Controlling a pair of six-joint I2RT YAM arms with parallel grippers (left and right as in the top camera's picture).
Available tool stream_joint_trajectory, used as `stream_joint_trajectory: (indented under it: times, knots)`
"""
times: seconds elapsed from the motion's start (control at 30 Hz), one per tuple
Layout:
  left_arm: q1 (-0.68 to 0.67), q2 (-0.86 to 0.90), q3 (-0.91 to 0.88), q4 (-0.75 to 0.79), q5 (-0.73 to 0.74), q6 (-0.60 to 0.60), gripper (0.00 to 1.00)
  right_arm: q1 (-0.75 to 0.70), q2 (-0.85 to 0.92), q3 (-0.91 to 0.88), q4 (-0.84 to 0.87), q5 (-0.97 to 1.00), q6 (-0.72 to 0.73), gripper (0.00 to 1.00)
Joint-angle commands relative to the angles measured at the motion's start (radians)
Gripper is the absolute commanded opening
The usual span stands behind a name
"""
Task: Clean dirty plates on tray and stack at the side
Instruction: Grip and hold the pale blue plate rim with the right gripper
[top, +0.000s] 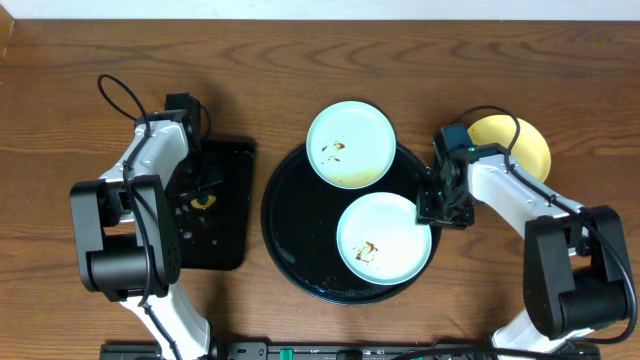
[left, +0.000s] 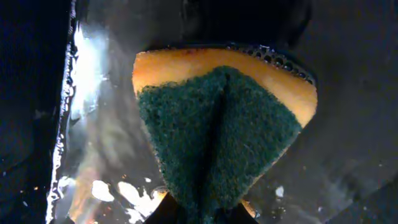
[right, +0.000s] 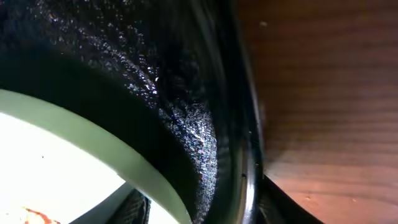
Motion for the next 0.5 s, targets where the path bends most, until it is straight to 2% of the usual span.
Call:
stream_joint_trajectory:
  times: [0.0,0.1,0.2,0.47]
  knots:
    - [0.003,0.008,-0.011,-0.012,-0.002,-0.002,0.12,0.020,0.069,-0.020,0.036,-0.039,-0.011,0.43]
    - [0.003,0.008,-0.011,-0.012,-0.001,-0.002,0.12,0.020,0.049,-0.019,0.027,-0.030,-0.009,0.44]
    - [0.003,0.008,-0.011,-0.012,-0.001,-0.002,0.12,0.020,0.020,-0.016,0.004,0.010,0.009,0.52]
    - [0.003,0.008,-0.011,-0.013,-0.001,-0.002,0.13,0.018,-0.120,0.012,-0.122,0.167,0.016,0.59]
